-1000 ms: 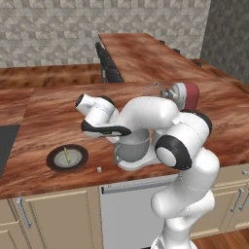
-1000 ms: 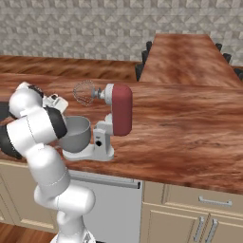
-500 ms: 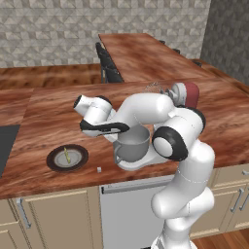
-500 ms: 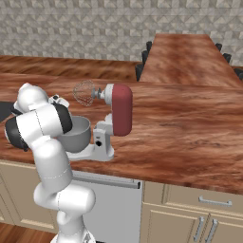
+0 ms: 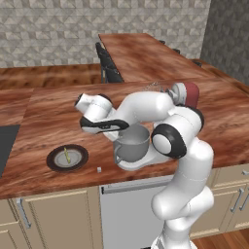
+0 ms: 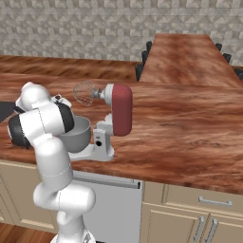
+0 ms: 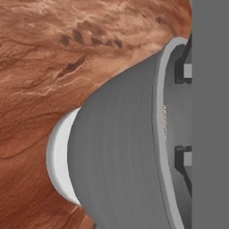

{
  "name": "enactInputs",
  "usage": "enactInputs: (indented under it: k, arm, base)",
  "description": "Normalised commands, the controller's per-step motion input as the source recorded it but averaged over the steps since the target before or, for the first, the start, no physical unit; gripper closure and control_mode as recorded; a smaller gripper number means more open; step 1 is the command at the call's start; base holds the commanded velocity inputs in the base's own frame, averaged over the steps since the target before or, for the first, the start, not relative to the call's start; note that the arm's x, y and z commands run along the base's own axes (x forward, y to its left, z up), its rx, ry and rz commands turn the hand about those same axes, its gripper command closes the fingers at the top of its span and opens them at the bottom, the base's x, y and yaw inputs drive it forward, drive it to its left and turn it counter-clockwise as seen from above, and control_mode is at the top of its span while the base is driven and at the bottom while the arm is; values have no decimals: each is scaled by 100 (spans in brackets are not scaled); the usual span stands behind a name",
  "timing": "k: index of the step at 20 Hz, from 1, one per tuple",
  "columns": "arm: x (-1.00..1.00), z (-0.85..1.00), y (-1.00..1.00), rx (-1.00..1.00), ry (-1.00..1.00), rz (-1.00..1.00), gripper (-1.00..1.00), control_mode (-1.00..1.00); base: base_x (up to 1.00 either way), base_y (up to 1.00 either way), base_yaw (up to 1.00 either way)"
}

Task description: Add butter and sugar cubes to the stand mixer bowl and then turn on the stand mixer to begin making frosting.

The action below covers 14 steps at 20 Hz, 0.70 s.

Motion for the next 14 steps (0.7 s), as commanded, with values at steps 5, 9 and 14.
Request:
enactInputs:
  k: [5, 9, 14]
  arm:
    - [-1, 0, -21, 0, 0, -1, -100, -100]
    - [-44, 56, 14, 2, -4, 0, -100, -100]
    - [-80, 96, 57, 5, -1, 3, -100, -100]
  base:
    - [0, 0, 0]
    - [0, 0, 0]
    - [0, 0, 0]
